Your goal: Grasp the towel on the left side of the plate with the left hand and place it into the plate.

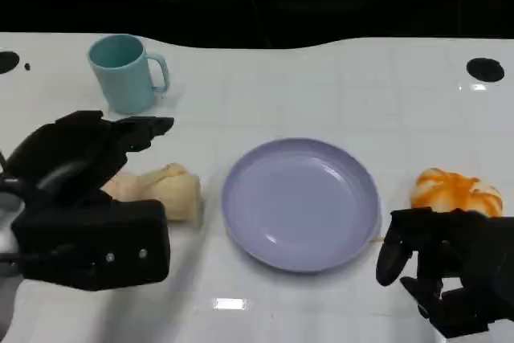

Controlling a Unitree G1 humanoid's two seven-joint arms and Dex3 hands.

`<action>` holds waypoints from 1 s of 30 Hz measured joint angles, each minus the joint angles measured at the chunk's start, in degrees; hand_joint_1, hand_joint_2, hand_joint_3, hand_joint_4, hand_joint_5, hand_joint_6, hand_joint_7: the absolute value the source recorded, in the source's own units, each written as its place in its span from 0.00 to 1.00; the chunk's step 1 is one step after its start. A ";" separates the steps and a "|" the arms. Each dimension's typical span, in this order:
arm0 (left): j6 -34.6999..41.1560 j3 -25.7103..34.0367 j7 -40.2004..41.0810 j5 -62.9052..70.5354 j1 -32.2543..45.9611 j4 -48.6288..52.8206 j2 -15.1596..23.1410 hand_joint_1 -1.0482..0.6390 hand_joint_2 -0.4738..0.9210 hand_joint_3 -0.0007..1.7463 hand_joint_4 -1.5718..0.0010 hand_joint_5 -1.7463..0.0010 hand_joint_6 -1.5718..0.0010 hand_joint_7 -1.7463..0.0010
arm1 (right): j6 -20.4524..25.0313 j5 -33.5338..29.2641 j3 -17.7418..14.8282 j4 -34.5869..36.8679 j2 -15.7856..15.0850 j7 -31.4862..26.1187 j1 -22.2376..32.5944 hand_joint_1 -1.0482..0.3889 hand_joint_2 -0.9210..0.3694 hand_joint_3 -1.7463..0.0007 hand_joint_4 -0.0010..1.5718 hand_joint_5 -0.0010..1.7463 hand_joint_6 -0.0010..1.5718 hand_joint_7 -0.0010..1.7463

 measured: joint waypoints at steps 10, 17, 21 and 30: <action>-2.51 -7.29 -3.33 5.81 -9.51 17.72 -2.06 0.30 0.96 0.00 0.75 0.91 0.76 0.99 | -0.27 -0.26 0.06 -0.18 0.21 -0.25 0.22 0.74 0.27 0.39 0.45 1.00 0.43 0.84; -6.39 -10.89 -1.41 7.88 -14.85 32.78 -5.63 0.32 0.99 0.01 0.68 0.95 0.72 0.99 | -0.28 -0.27 0.07 -0.24 0.21 -0.28 0.40 0.75 0.26 0.39 0.44 1.00 0.43 0.84; -9.61 -12.23 1.64 8.11 -18.80 43.16 -8.40 0.35 1.00 0.08 0.64 0.95 0.66 0.97 | -0.66 -0.25 0.05 -0.23 0.23 -0.29 0.58 0.75 0.27 0.39 0.44 1.00 0.43 0.84; -17.29 -12.45 11.69 6.84 -23.53 57.73 -11.11 0.50 1.00 0.12 0.39 0.85 0.38 0.90 | -1.41 -0.22 0.08 -0.27 0.27 -0.30 1.08 0.74 0.27 0.38 0.46 1.00 0.44 0.84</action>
